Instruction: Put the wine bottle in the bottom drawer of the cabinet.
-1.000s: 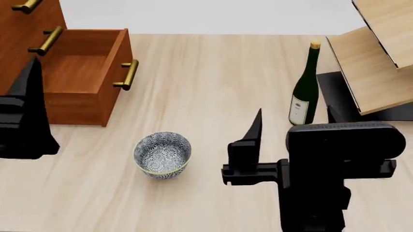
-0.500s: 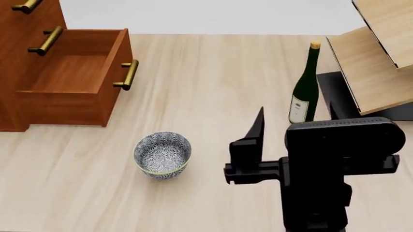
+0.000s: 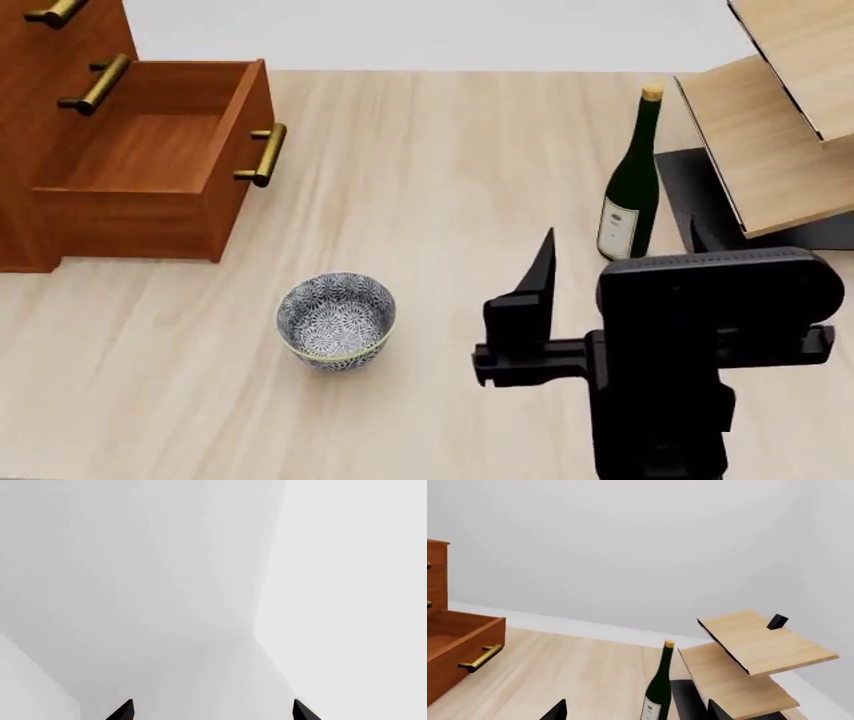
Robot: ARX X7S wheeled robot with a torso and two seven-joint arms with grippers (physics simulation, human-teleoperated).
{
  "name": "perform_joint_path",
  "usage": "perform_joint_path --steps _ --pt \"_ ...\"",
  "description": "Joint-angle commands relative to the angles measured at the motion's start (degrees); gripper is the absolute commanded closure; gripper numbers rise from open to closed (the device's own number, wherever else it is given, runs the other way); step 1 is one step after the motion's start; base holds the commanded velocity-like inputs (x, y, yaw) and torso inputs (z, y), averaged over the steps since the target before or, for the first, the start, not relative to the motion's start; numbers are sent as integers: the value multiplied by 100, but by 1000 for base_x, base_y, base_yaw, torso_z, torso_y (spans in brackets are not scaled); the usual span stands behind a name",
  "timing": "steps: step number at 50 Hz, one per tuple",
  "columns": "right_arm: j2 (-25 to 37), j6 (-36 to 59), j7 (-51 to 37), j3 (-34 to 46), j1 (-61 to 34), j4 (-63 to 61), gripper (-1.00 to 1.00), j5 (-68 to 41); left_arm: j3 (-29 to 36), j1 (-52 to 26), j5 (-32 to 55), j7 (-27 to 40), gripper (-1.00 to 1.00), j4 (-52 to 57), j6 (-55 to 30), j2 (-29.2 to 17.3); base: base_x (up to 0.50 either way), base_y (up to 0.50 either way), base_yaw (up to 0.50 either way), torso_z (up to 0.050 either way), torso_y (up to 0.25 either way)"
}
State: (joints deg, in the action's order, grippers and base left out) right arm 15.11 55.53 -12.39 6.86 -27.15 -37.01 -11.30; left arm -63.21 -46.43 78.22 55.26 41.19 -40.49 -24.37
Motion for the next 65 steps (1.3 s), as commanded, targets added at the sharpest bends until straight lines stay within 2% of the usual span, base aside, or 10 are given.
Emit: perform_joint_path --steps 1,5,8,10,16,31,42,44,53,65 --pt "32 123 31 -73 22 -198 -100 -120 -770 -184 -358 -107 -100 115 634 48 0 0 0 0 0" --pt "28 194 26 -146 14 -275 -100 -172 -943 -188 -572 -135 -100 181 758 8 0 0 0 0 0" --pt "10 239 26 -190 9 -321 -100 -217 -833 -167 -841 -336 -100 303 742 -250 0 0 0 0 0" --pt "8 193 25 -184 14 -311 -100 -216 -909 -177 -794 -282 -100 217 803 -59 0 0 0 0 0" --pt "-51 221 17 -227 -46 -298 -100 -282 -846 -63 -1064 -104 -100 300 665 -213 0 0 0 0 0" --pt "62 197 -10 -2 -150 -398 -100 -232 -670 81 -774 -45 -100 262 435 -310 0 0 0 0 0" --pt "21 361 21 -193 -186 -532 -100 -413 -636 166 -799 -151 -100 262 430 -266 209 131 0 0 0" --pt "157 275 -59 15 -184 -516 -100 -223 -617 174 -722 -123 -100 251 404 -260 221 146 0 0 0" --pt "147 258 -76 -40 -181 -518 -100 -263 -633 193 -657 -26 -100 272 374 -317 224 158 0 0 0" --pt "63 608 -108 -104 -451 -707 -100 -422 -602 258 -659 -83 -100 258 360 -311 224 160 0 0 0"
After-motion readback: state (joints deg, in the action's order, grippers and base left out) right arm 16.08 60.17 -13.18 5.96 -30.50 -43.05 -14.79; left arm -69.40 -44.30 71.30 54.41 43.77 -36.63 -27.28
